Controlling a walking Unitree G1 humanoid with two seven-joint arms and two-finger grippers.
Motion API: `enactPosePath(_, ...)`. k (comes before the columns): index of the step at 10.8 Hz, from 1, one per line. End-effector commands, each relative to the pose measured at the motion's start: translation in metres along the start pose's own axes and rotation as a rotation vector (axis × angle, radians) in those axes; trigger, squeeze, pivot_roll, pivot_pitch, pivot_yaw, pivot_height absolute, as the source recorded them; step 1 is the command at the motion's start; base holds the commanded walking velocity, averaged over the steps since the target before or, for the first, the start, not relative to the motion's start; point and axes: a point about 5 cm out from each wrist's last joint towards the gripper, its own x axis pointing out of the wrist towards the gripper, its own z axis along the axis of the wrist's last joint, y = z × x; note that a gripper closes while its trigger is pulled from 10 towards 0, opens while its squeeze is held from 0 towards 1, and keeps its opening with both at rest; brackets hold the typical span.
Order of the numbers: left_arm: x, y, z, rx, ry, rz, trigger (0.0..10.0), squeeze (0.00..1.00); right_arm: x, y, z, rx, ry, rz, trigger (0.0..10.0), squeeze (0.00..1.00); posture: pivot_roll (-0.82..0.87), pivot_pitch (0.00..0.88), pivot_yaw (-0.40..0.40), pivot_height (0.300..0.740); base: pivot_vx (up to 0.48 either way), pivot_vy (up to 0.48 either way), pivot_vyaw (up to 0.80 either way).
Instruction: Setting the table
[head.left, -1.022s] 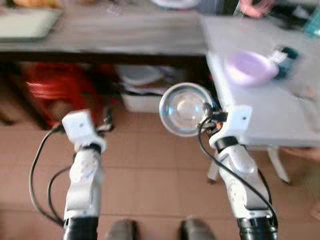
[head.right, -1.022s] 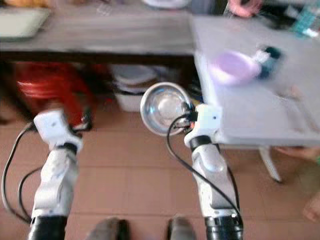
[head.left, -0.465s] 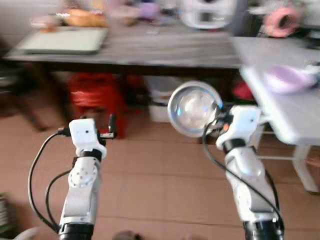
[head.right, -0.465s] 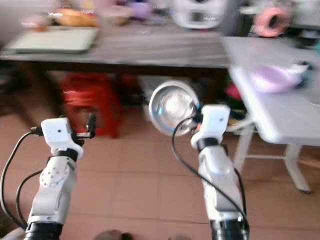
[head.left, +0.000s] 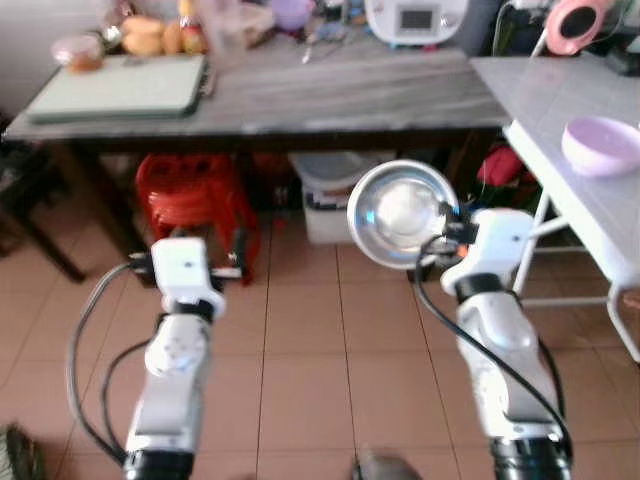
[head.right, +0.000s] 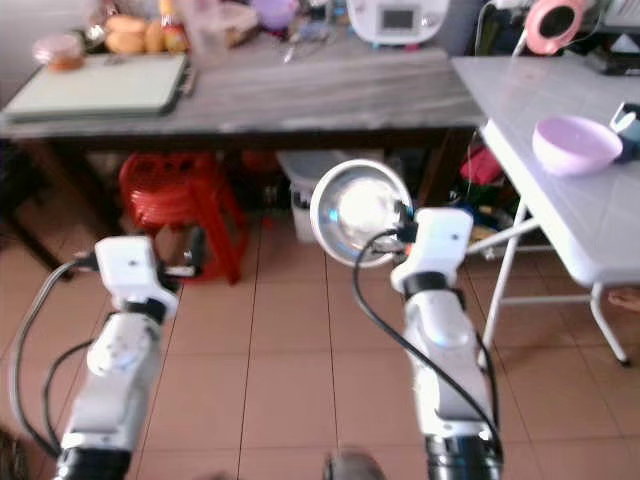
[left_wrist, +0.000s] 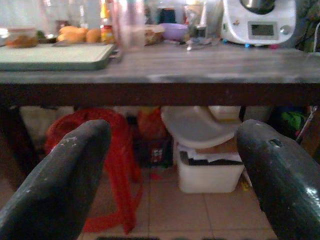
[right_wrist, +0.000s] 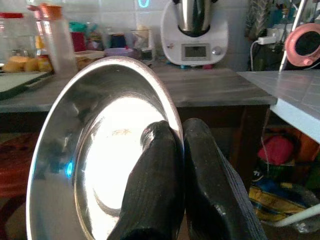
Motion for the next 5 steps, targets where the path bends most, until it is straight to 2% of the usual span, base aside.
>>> enactPosePath(1,0.002,-0.004,0.004,0.004,-0.018,-0.009,10.0,0.0,0.0,-0.004,0.005,-0.013,-0.017,-0.012,10.0,0.0,-0.07,0.066,0.016,0.74,0.472,0.0,0.0)
enactPosePath(3,0.001,-0.008,0.002,0.007,-0.015,-0.024,10.0,0.0,0.002,-0.003,0.001,-0.058,0.012,-0.051,10.0,0.0,-0.07,0.063,0.016,0.74,0.469,0.0,0.0)
enactPosePath(5,0.001,-0.014,0.0,-0.006,-0.008,-0.043,10.0,0.0,0.004,-0.001,-0.001,-0.038,0.02,-0.059,10.0,0.0,-0.08,0.061,0.019,0.74,0.465,0.0,0.0)
